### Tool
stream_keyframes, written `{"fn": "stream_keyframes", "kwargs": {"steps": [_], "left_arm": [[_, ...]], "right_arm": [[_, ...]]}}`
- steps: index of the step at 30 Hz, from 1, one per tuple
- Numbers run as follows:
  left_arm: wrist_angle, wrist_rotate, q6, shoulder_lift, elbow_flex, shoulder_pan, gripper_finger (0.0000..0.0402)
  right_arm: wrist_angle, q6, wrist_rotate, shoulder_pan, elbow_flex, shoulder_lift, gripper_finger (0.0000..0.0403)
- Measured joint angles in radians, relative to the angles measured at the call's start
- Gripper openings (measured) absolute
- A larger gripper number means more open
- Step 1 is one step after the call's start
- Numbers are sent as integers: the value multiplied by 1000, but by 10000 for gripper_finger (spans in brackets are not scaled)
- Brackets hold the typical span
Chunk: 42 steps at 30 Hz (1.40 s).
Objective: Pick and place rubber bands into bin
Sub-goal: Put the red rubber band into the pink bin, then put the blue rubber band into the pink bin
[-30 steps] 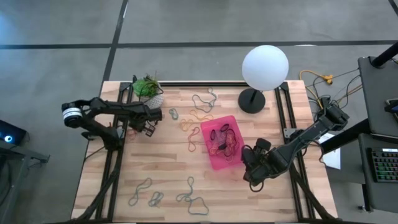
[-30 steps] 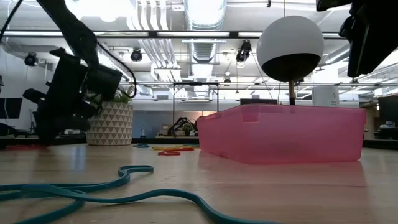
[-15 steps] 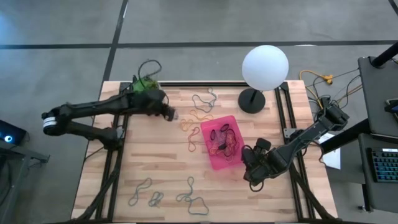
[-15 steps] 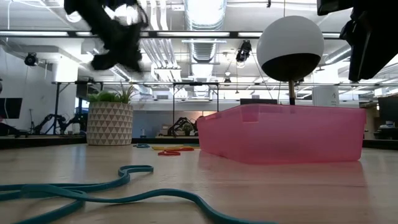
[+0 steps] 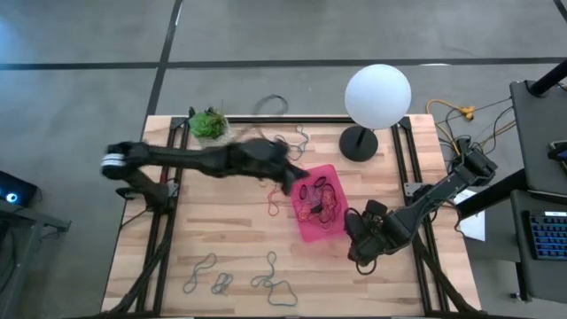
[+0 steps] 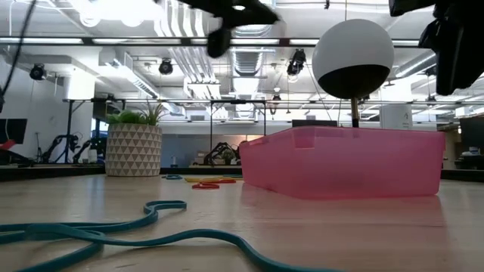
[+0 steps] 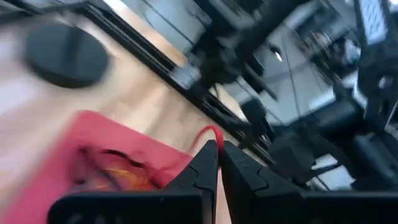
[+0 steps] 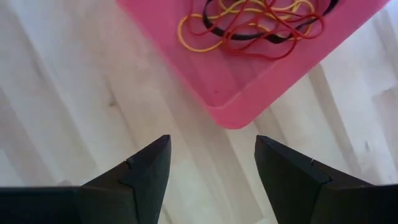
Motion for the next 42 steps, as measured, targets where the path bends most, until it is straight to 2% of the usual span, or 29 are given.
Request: {"fn": "stream_keyframes", "kwargs": {"steps": [6,10,13,18,22,24,29,31,33,35,39,42], "left_arm": [[-113,21,117,260,243,-18,0],[-306,-28,132,352,345,-17,5],[-406,-40,146,387,367,-20,33],[-413,-34,149,377,365,-51,97],[-460,-15,271,322,364,-92,132],[-555,-37,323,285,364,-114,137],[-861,-219,356,239,362,-155,139],[-988,-230,361,235,361,-169,140],[-1101,-203,408,230,345,-197,140],[-1145,-131,462,220,311,-244,139],[-1113,-1,457,189,225,-364,139],[-1112,13,422,175,177,-482,139]], "right_arm": [[-8,121,-3,64,17,-1,219],[-9,226,-2,120,16,-1,219],[-10,283,-2,153,12,-2,219],[-13,324,28,177,6,-2,219],[-13,309,33,177,5,-2,219],[-14,296,41,177,5,-2,219],[-14,282,78,176,5,-2,219],[-14,268,82,173,5,-2,219],[-13,253,81,168,5,-2,219],[-12,242,81,163,5,-2,219],[-10,227,81,154,4,-2,219],[-10,217,80,150,3,-2,219]]}}
